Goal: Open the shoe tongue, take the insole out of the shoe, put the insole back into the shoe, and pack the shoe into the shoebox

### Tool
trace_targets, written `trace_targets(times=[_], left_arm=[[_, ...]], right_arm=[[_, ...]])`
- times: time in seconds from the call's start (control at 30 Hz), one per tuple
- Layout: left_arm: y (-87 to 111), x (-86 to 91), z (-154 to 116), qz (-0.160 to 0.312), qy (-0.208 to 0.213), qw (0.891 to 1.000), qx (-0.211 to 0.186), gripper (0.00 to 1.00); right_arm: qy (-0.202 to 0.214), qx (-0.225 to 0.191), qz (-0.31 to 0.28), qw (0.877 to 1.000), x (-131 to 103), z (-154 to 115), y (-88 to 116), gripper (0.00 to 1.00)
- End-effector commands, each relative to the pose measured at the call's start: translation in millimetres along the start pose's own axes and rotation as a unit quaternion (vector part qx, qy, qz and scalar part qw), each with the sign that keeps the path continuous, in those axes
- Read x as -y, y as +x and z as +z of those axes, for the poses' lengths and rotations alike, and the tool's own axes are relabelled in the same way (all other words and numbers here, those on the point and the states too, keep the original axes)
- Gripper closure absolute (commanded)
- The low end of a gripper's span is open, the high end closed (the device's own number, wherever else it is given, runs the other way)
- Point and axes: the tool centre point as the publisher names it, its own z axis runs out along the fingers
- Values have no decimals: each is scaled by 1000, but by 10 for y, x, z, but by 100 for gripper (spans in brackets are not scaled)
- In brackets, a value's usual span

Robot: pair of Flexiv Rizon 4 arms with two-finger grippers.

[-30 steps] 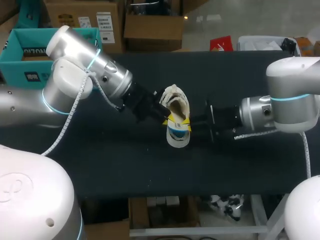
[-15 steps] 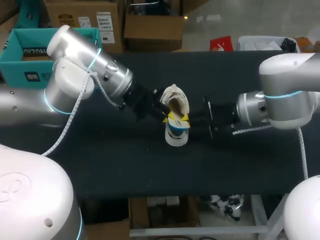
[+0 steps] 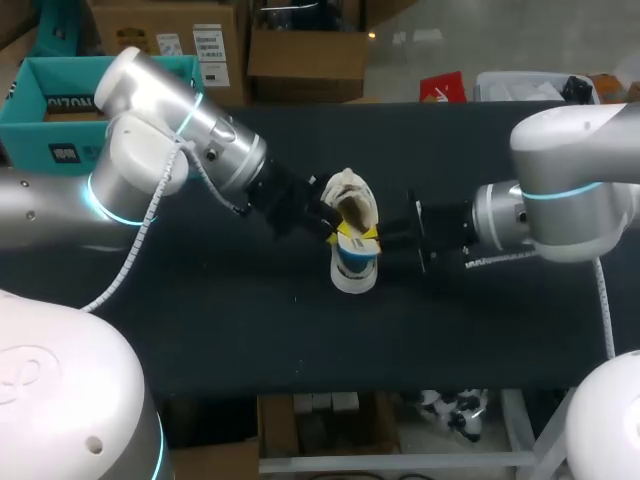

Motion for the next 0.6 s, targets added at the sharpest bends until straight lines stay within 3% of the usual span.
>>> trace_targets(times=[0.03,0.27,0.6], left_arm=[[25,35,51,3,-2,1000,0,100],[99,27,36,16,-9,1000,-1,100],[252,-226,73,6,-22,1000,6,100]], right_arm=[[-8,3,-3,1000,39,54,25,100],[-23,13,-18,999,14,130,-2,100],[-26,17,-21,999,-196,268,-68,100]])
